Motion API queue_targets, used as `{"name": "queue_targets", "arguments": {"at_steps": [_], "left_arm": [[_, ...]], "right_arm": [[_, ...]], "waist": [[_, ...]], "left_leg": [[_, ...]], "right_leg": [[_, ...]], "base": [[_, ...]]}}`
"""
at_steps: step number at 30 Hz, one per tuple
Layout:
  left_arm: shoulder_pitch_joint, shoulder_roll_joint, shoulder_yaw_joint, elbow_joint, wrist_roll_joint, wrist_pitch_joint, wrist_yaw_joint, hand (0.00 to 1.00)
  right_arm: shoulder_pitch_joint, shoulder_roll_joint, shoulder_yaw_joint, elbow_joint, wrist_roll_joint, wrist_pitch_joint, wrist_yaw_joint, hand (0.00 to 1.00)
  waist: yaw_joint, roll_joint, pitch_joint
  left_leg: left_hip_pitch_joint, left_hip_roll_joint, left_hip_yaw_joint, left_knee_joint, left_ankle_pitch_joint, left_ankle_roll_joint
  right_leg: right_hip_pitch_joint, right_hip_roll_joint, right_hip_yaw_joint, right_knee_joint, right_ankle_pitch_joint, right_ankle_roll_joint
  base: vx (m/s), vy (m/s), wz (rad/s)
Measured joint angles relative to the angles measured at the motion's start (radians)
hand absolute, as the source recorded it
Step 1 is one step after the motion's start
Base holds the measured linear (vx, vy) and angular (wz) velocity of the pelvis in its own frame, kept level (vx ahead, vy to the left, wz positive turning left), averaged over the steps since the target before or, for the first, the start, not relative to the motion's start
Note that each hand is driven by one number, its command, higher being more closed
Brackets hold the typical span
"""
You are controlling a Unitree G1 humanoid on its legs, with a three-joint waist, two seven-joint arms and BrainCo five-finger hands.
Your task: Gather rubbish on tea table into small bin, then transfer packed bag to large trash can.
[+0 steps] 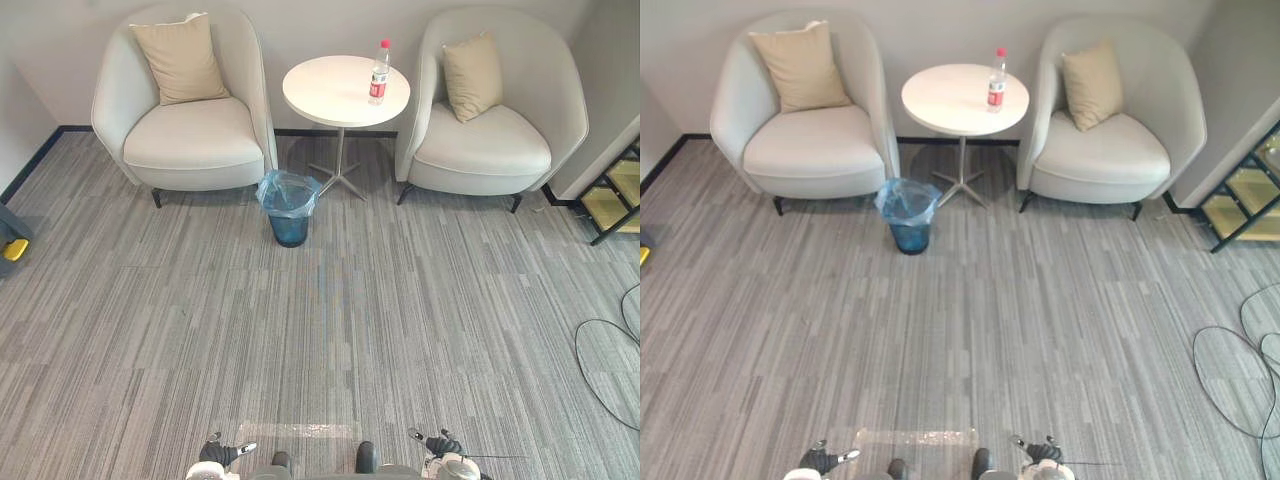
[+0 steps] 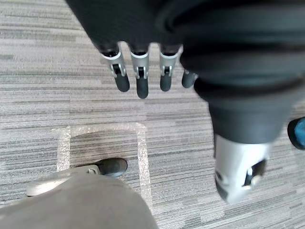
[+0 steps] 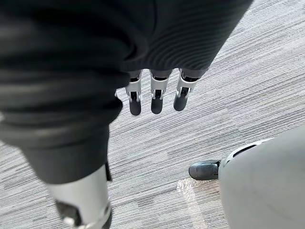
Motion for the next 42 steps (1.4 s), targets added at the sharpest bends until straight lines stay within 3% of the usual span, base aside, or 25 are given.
{"name": "queue_targets", "arguments": {"at_steps": [26,32,35,37,39,40,41,42], "left_arm": [[-0.002,0.004,0.001,0.001,-0.022,0.017,-0.003,0.00],[-0.015,0.006,0.001,0.000,-0.024,0.023,-0.003,0.00],[-0.014,0.004,0.011,-0.001,-0.043,0.023,-0.004,0.00],[-0.016,0.015,0.022,-0.029,-0.046,0.024,-0.003,0.00],[-0.006,-0.011,0.068,-0.064,-0.066,0.021,-0.002,0.00],[-0.005,-0.017,0.083,-0.064,-0.071,0.020,-0.002,0.00],[-0.003,-0.025,0.106,-0.065,-0.084,0.021,-0.002,0.00],[-0.003,-0.027,0.107,-0.069,-0.090,0.020,-0.002,0.00]], "right_arm": [[0.003,0.001,-0.005,0.000,0.059,0.000,0.003,0.00],[0.002,0.002,-0.008,-0.012,0.094,0.000,0.003,0.00],[0.003,0.000,-0.007,-0.029,0.113,-0.004,0.001,0.00],[0.012,0.010,-0.007,-0.040,0.127,-0.008,0.002,0.00],[0.012,-0.002,-0.011,-0.049,0.128,-0.010,0.000,0.00],[0.010,-0.003,-0.013,-0.050,0.129,-0.010,0.000,0.00],[-0.003,-0.003,-0.029,-0.052,0.135,-0.011,-0.007,0.00],[-0.009,0.001,-0.040,-0.049,0.142,-0.010,-0.011,0.00]], "waist": [[-0.001,-0.007,0.002],[-0.004,-0.005,0.005],[-0.005,0.011,0.016],[-0.008,-0.006,0.019],[0.005,0.032,0.030],[0.011,0.037,0.033],[0.018,0.041,0.037],[0.018,0.039,0.038]], "left_leg": [[-0.004,-0.003,0.018,-0.011,-0.001,0.003],[-0.042,0.018,0.029,0.029,-0.038,-0.008],[-0.084,0.063,0.061,0.197,-0.122,-0.034],[-0.187,0.082,0.073,0.463,-0.125,-0.038],[-0.308,0.143,0.063,0.792,-0.093,-0.037],[-0.347,0.152,0.054,0.865,-0.068,-0.031],[-0.414,0.138,0.011,0.979,-0.097,-0.010],[-0.460,0.111,0.005,0.995,-0.148,-0.013]], "right_leg": [[-0.018,-0.002,0.007,-0.001,-0.001,0.003],[-0.037,0.013,0.000,0.008,-0.034,-0.006],[-0.032,0.036,0.003,0.044,-0.079,-0.029],[-0.028,0.037,0.016,0.074,-0.112,-0.042],[-0.003,0.080,0.069,0.114,-0.148,-0.080],[0.009,0.086,0.080,0.122,-0.156,-0.088],[0.026,0.089,0.113,0.132,-0.184,-0.116],[0.033,0.078,0.133,0.133,-0.190,-0.121]], "base": [[0.00,0.000,-0.01],[0.03,-0.016,-0.04],[0.14,-0.032,-0.25],[0.13,-0.112,-0.18],[0.16,-0.087,-0.54],[0.26,-0.027,-0.69],[0.32,-0.010,-0.59],[0.40,-0.002,-0.64]]}}
